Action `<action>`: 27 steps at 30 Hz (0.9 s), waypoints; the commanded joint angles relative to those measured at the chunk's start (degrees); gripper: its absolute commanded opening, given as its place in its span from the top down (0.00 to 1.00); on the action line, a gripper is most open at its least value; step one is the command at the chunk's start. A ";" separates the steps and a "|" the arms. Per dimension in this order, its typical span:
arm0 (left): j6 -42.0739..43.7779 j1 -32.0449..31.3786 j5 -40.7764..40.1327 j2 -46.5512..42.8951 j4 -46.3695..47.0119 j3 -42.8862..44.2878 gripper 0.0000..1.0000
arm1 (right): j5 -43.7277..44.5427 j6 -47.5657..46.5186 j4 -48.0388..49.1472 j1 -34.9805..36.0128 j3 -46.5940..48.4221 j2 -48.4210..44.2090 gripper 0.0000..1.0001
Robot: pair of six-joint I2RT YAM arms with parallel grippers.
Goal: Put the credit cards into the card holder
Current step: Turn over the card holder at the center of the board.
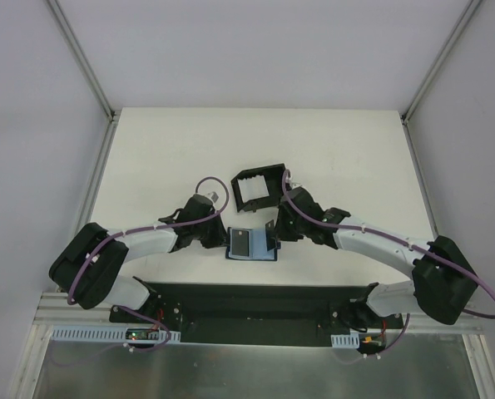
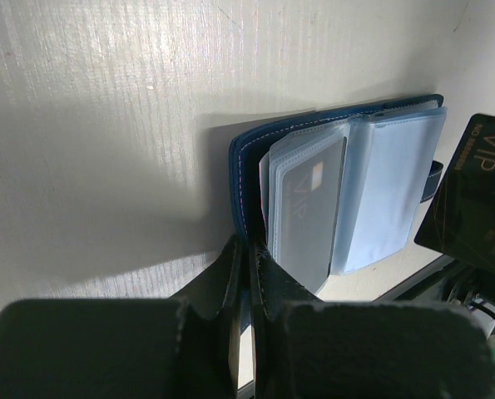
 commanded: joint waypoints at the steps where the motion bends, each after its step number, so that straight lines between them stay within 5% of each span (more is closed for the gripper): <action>1: 1.82 -0.26 -2.56 -0.03 -4.87 -1.75 1.00 | 6.13 1.46 -1.01 0.11 -0.59 -1.12 1.00; 27: 1.91 -0.17 -1.85 0.50 -4.69 -1.57 1.00 | -3.34 3.56 6.44 0.29 -0.76 7.49 1.00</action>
